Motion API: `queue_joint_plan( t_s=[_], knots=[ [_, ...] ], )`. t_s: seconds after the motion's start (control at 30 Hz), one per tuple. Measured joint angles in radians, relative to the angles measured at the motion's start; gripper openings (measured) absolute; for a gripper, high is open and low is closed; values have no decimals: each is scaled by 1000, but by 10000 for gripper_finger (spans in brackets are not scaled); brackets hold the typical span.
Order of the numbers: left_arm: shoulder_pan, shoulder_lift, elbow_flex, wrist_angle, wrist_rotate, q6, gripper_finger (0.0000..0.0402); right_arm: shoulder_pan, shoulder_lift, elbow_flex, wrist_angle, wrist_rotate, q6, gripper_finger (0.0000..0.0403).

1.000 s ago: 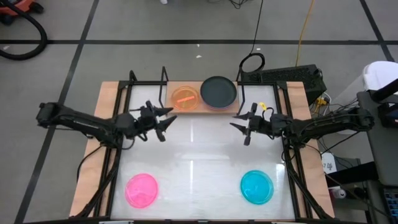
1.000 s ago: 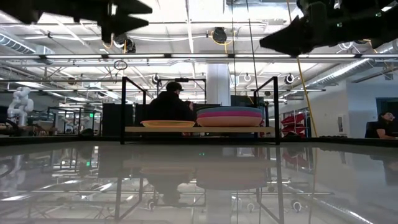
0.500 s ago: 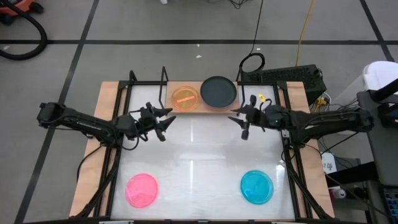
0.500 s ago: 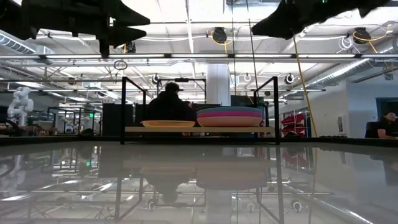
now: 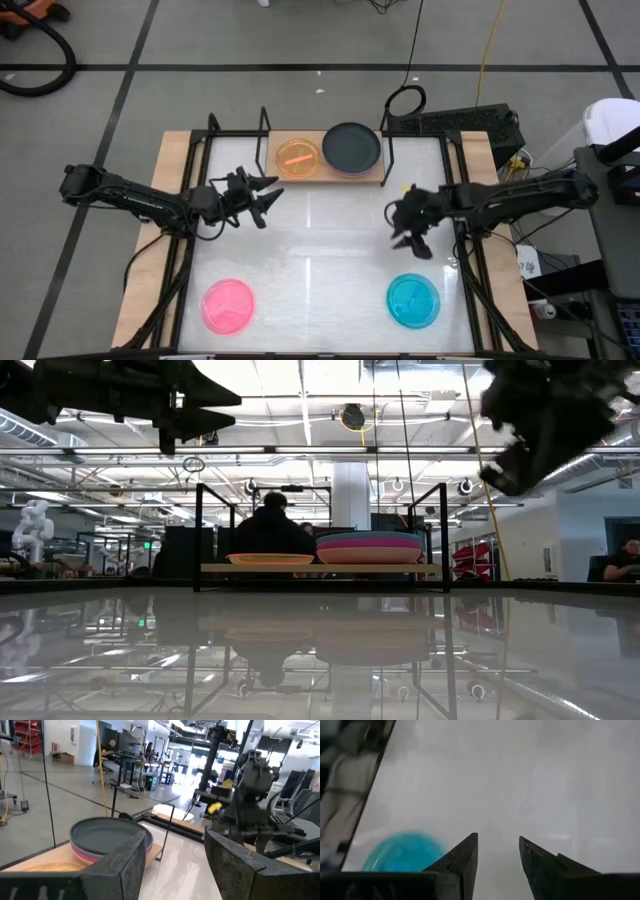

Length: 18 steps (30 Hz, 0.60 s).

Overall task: Place and stack plates onto a shelf
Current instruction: Stack the light blue plate on top of the light orange plate on the shelf

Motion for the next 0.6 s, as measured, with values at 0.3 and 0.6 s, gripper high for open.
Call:
queue_joint_plan(
  t_s=[0.3, 0.6],
  knots=[
    [0, 0, 0, -41, 0, -22, 204, 83, 60, -152, 20, -60, 90, 125],
    [0, 0, 0, -42, 0, -45, 204, 204, 179, -160, 132, -91, 190, 125]
  ],
)
